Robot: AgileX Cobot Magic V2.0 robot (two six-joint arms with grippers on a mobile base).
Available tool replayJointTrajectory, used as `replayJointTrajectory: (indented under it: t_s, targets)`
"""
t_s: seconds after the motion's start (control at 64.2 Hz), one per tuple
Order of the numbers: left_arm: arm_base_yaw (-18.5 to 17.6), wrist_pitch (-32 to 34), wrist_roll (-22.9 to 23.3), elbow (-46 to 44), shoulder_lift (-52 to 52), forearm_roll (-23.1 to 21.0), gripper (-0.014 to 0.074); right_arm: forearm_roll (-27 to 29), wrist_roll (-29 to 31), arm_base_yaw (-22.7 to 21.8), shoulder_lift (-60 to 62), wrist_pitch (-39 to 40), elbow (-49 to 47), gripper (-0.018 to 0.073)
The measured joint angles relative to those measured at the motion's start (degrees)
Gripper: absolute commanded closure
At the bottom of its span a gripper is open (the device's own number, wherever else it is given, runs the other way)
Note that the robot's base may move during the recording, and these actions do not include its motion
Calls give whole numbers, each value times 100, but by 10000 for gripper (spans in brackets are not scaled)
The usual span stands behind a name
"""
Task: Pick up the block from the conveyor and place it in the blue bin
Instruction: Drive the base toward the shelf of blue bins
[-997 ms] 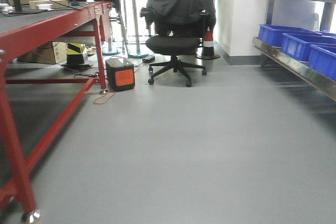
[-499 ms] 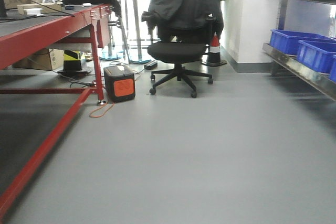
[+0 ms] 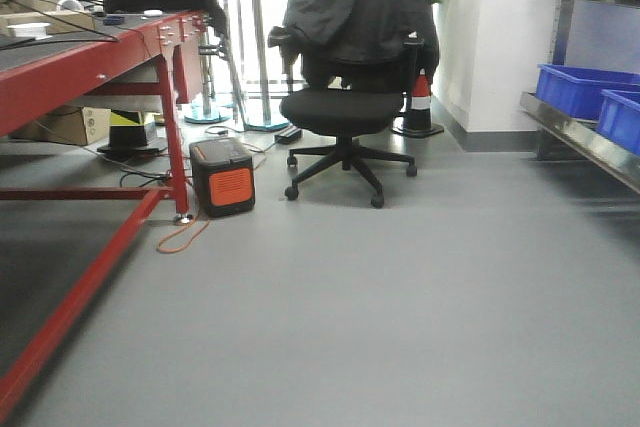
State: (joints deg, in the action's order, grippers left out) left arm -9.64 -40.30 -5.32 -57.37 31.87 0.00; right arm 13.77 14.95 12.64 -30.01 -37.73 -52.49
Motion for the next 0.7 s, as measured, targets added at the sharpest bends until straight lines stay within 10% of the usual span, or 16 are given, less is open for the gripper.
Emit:
replayJointTrajectory:
  t_s: [0.701]
  targets:
    - [0,0,0,0,0,38,707,0,0,0,0,0,0,713]
